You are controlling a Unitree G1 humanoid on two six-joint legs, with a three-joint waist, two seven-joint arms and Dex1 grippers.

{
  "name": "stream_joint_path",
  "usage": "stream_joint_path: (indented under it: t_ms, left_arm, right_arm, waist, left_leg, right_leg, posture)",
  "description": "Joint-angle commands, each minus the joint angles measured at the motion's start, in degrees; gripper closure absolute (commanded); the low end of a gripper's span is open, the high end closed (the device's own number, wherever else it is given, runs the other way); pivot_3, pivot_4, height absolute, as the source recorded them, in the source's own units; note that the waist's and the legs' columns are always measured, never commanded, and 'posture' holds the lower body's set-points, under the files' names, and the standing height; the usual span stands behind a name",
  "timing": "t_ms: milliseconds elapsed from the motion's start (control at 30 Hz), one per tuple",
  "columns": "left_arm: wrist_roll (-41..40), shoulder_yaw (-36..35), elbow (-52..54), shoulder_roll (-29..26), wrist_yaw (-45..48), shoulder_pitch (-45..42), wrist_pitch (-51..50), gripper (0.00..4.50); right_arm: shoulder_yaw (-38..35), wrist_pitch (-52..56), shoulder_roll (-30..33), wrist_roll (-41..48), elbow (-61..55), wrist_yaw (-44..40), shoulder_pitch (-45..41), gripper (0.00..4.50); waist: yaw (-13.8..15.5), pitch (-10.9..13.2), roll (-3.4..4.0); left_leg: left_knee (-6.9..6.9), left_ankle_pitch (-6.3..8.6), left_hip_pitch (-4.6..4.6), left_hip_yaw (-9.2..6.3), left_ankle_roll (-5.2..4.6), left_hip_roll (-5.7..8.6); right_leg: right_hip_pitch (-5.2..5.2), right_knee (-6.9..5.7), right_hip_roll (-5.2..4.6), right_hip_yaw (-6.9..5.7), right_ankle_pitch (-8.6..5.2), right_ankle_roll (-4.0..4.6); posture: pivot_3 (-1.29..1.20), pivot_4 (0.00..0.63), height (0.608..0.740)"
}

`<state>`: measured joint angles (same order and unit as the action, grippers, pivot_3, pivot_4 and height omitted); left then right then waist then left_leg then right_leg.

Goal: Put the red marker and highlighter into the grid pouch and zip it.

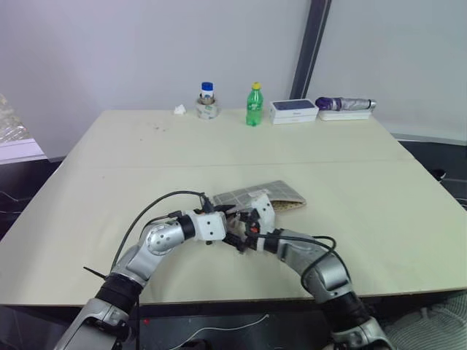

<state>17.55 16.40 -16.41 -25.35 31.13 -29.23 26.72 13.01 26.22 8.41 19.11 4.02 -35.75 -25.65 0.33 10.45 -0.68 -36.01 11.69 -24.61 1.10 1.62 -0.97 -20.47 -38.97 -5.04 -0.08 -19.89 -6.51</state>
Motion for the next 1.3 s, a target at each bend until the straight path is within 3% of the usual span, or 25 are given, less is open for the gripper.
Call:
stream_joint_path:
  t_ms: [33,67,167,300,333,600,733,833,867,933,967,1167,1200,1300]
  left_arm:
    - [0.1,-0.4,1.6,-0.2,-0.7,-0.7,0.6,4.50]
    - [0.2,-0.4,1.7,-0.3,-0.8,-0.6,0.6,4.50]
    - [0.3,-0.9,1.9,-0.8,-1.2,-0.2,0.6,4.50]
    - [0.0,-1.8,1.7,-1.6,-1.4,0.4,0.9,4.50]
    - [0.1,-1.9,1.6,-1.8,-1.5,0.5,1.1,4.50]
    - [-0.3,-2.7,-0.2,-2.8,-2.4,0.6,2.2,4.50]
    - [-2.1,-3.0,-1.2,-2.2,-1.4,0.3,1.8,4.50]
    - [-7.2,-4.1,-1.9,-1.1,1.8,0.0,-0.3,4.50]
    - [-9.3,-4.5,-1.7,-0.9,3.1,0.1,-1.8,4.50]
    - [-15.4,-6.1,-0.8,-1.1,7.5,0.3,-5.9,3.68]
    - [-14.5,-6.5,-1.4,-2.7,7.5,0.1,-4.4,3.31]
    - [-18.1,-9.5,0.8,-8.3,11.6,3.8,-2.6,0.31]
    - [-17.8,-10.1,1.0,-9.4,11.6,4.9,-2.1,0.04]
    - [-17.0,-12.1,1.4,-12.7,11.1,8.0,-0.8,0.04]
  right_arm:
    - [0.1,-2.4,-2.8,-0.9,2.1,0.6,-2.0,0.55]
    - [0.3,-2.8,-3.0,-1.3,2.4,0.5,-2.1,0.78]
    - [-0.2,-3.4,-2.2,-2.0,2.3,-0.2,-1.6,2.16]
    - [-3.7,-4.2,3.0,-3.2,4.4,-1.2,-1.6,4.26]
    - [-4.4,-4.8,5.0,-3.4,4.8,-2.0,-1.8,4.42]
    - [-16.5,-12.1,23.1,-5.1,20.3,-4.0,-7.2,4.42]
    - [-16.5,-17.1,26.3,-7.8,26.6,-3.9,-8.6,4.42]
    - [-15.9,-17.2,25.2,-6.7,23.4,-6.4,-6.8,4.42]
    - [-16.3,-15.8,24.4,-4.4,21.1,-8.5,-5.8,4.18]
    - [-16.0,-15.5,23.5,-2.4,16.9,-11.1,-4.0,3.52]
    - [-15.6,-16.3,23.3,-2.4,15.2,-11.9,-3.2,3.00]
    - [-16.6,-14.7,26.9,-1.8,11.1,-16.9,-0.1,0.02]
    - [-17.1,-13.8,28.6,-1.3,10.1,-18.4,0.7,0.00]
    - [-19.3,-12.4,33.5,0.8,7.1,-22.6,3.4,0.00]
  waist:
    - [-0.1,0.0,0.00]
    - [-0.2,0.0,0.00]
    - [-0.1,0.0,0.00]
    - [0.1,0.0,0.00]
    - [0.1,0.0,0.00]
    - [0.1,0.0,0.01]
    - [-0.4,0.0,0.01]
    - [-1.0,0.0,0.02]
    - [-1.0,0.0,0.02]
    - [-1.0,0.0,0.02]
    - [-1.1,0.0,0.01]
    - [-0.9,0.0,0.03]
    - [-0.8,0.0,0.03]
    - [-0.4,0.0,0.03]
  left_leg:
    - [0.00,0.00,0.00,0.00,0.00,0.00]
    - [0.01,0.00,0.00,0.00,0.00,0.00]
    - [0.03,0.00,0.00,0.01,0.00,-0.01]
    - [0.01,0.00,-0.01,0.00,0.00,0.00]
    - [0.00,0.00,-0.01,0.01,0.00,0.00]
    - [0.02,0.00,-0.01,0.03,0.00,0.00]
    - [0.05,0.00,-0.01,0.06,0.00,-0.01]
    - [0.09,0.00,-0.01,0.05,0.00,-0.02]
    - [0.10,0.00,-0.02,0.05,0.00,-0.01]
    - [0.09,0.00,-0.02,0.05,0.00,-0.03]
    - [0.09,0.00,-0.02,0.05,0.00,-0.04]
    - [0.09,0.00,-0.01,0.06,0.00,-0.05]
    - [0.09,0.01,-0.01,0.04,0.00,-0.10]
    - [0.07,0.03,-0.02,0.05,-0.05,-0.11]
  right_leg:
    - [0.00,0.00,0.00,0.00,0.00,0.00]
    - [-0.01,0.00,0.01,0.00,0.00,0.00]
    - [-0.03,-0.02,0.00,0.00,0.00,0.00]
    - [-0.02,-0.02,-0.01,0.00,0.00,0.00]
    - [-0.02,-0.02,-0.01,0.00,0.00,0.00]
    - [-0.03,0.00,-0.02,0.01,0.00,0.00]
    - [-0.04,0.02,0.00,0.03,0.00,0.00]
    - [-0.05,0.02,0.01,0.03,0.00,0.00]
    - [-0.06,0.02,0.00,0.04,0.00,0.00]
    - [-0.05,0.04,0.00,0.03,0.00,0.00]
    - [-0.05,0.04,0.00,0.03,0.00,0.00]
    - [-0.05,0.04,-0.02,0.04,0.00,0.00]
    - [-0.02,0.07,-0.05,0.03,0.00,0.00]
    - [0.02,0.12,-0.11,0.02,0.00,0.00]
  posture:
    - [0.00,0.150,0.740]
    - [0.00,0.150,0.740]
    - [0.00,0.150,0.740]
    - [0.00,0.150,0.740]
    - [0.00,0.150,0.740]
    - [0.00,0.150,0.740]
    - [0.00,0.150,0.740]
    - [0.00,0.150,0.740]
    - [0.00,0.150,0.740]
    - [0.00,0.150,0.740]
    - [0.00,0.150,0.740]
    - [0.00,0.150,0.740]
    - [0.00,0.150,0.740]
    - [0.00,0.150,0.740]
